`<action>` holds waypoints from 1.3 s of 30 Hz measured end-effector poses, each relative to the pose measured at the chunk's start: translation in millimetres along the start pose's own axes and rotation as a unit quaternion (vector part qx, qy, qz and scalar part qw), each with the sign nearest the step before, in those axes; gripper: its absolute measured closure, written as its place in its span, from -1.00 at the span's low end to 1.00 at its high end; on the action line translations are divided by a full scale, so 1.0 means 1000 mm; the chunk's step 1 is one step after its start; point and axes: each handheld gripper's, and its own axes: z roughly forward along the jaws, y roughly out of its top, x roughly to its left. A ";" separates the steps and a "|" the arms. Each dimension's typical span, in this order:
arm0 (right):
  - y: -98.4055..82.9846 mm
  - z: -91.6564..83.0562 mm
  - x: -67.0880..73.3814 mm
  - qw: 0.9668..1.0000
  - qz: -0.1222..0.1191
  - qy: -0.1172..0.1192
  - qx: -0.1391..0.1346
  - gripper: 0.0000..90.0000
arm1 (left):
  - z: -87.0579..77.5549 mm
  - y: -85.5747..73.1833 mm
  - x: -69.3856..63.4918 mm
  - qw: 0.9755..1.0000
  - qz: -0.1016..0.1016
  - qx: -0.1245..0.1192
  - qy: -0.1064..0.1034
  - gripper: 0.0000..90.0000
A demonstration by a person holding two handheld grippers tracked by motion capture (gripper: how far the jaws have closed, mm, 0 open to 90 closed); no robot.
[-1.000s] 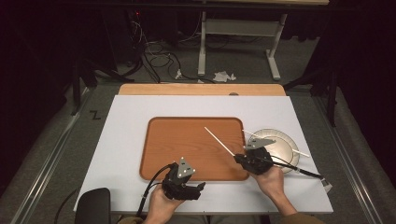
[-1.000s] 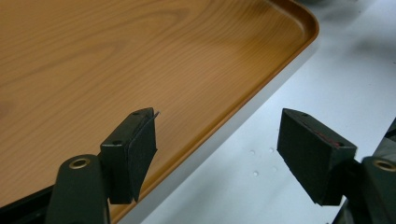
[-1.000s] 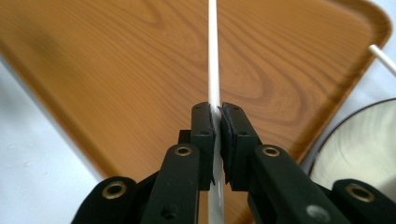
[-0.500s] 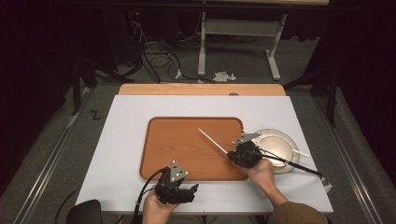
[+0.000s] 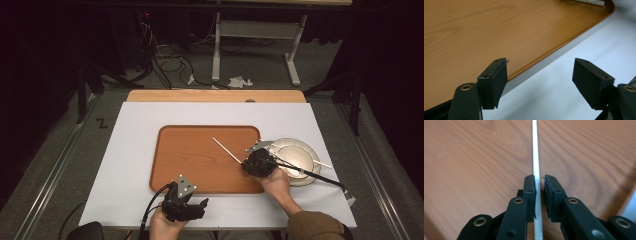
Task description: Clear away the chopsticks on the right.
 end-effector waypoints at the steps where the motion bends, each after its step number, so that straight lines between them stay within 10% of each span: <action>1: 0.000 0.000 -0.001 1.000 0.004 -0.008 0.001 0.80 | 0.000 0.000 0.000 1.000 0.000 0.000 0.000 -0.37; 18: -0.002 -0.001 -0.005 0.997 0.049 -0.064 -0.003 0.61 | 0.001 0.001 -0.001 1.000 0.006 0.002 -0.004 -0.37; 39: -0.010 -0.057 -0.002 0.995 0.015 -0.031 -0.096 0.30 | 0.012 0.009 -0.004 0.999 0.029 0.014 -0.025 -0.37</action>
